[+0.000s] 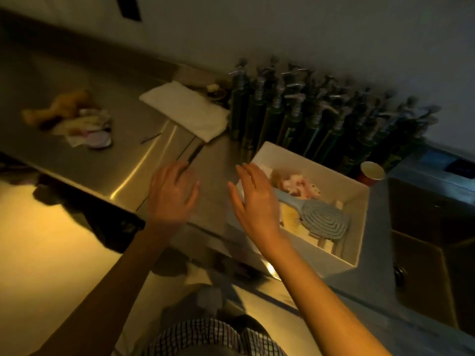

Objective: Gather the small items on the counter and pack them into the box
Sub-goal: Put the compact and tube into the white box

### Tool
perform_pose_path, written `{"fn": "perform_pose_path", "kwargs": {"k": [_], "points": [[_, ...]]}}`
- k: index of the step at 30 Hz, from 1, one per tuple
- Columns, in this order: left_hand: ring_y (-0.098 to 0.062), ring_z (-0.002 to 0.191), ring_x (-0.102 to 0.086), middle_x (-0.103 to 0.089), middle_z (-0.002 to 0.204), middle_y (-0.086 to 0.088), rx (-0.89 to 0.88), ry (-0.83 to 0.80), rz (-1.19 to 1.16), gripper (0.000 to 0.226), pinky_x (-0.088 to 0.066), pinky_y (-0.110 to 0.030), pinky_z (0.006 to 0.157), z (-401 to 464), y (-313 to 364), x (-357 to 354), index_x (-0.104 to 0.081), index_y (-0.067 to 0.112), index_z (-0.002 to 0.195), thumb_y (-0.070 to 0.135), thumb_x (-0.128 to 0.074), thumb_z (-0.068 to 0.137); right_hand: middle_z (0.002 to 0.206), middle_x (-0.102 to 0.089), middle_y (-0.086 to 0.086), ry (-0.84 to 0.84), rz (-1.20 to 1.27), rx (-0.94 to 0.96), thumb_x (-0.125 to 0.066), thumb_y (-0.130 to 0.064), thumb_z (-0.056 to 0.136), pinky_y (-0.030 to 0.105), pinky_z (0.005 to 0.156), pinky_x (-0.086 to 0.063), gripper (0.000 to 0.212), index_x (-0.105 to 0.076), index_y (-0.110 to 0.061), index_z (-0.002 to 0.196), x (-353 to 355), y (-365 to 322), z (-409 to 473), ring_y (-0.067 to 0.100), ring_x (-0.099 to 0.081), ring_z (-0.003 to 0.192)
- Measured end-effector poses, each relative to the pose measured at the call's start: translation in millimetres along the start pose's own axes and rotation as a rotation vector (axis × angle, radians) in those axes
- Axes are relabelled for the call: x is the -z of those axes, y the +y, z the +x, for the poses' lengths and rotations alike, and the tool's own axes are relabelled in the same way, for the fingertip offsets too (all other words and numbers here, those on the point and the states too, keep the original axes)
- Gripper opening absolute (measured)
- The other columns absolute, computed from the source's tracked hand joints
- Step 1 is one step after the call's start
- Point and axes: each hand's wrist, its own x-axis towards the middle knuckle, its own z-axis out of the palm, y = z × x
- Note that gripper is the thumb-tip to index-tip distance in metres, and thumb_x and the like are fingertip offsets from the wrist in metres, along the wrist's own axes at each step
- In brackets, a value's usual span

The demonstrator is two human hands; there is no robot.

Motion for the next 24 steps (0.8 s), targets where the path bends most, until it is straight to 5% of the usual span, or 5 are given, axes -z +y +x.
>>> {"fn": "perform_pose_path", "kwargs": {"k": [6,15,24], "points": [[-0.037,0.112,-0.056,-0.062,0.115,-0.023,0.054,0.084,0.181,0.029,-0.043,-0.049,0.098,-58.2,-48.0,29.2,-0.063,-0.001,0.114,0.017,-0.054,0.094,0.128,-0.057,0.019,-0.131,0.137,0.119,-0.051,-0.028,0.095,0.044,0.103,-0.042,0.04,-0.057,-0.003,0.125,-38.0,-42.5,-10.8,0.032,-0.052,0.121],[-0.035,0.114,-0.054,-0.06,0.119,-0.022,0.216,0.089,0.114,0.033,-0.044,-0.046,0.097,-64.6,-118.4,40.9,-0.061,-0.002,0.118,0.021,-0.051,0.096,0.14,-0.047,0.016,-0.324,0.191,0.18,-0.049,-0.028,0.098,0.043,0.108,-0.036,0.043,-0.048,-0.007,0.136,-93.8,-109.6,13.5,0.029,-0.041,0.131],[-0.034,0.116,-0.053,-0.059,0.123,-0.018,0.207,-0.076,0.123,0.044,-0.039,-0.045,0.099,-7.4,-221.6,54.2,-0.06,0.005,0.121,0.034,-0.04,0.094,0.134,-0.052,0.021,-0.238,0.16,0.086,-0.049,-0.027,0.096,0.045,0.101,-0.039,0.043,-0.052,-0.002,0.131,-155.6,-168.7,72.2,0.035,-0.049,0.123]]}}
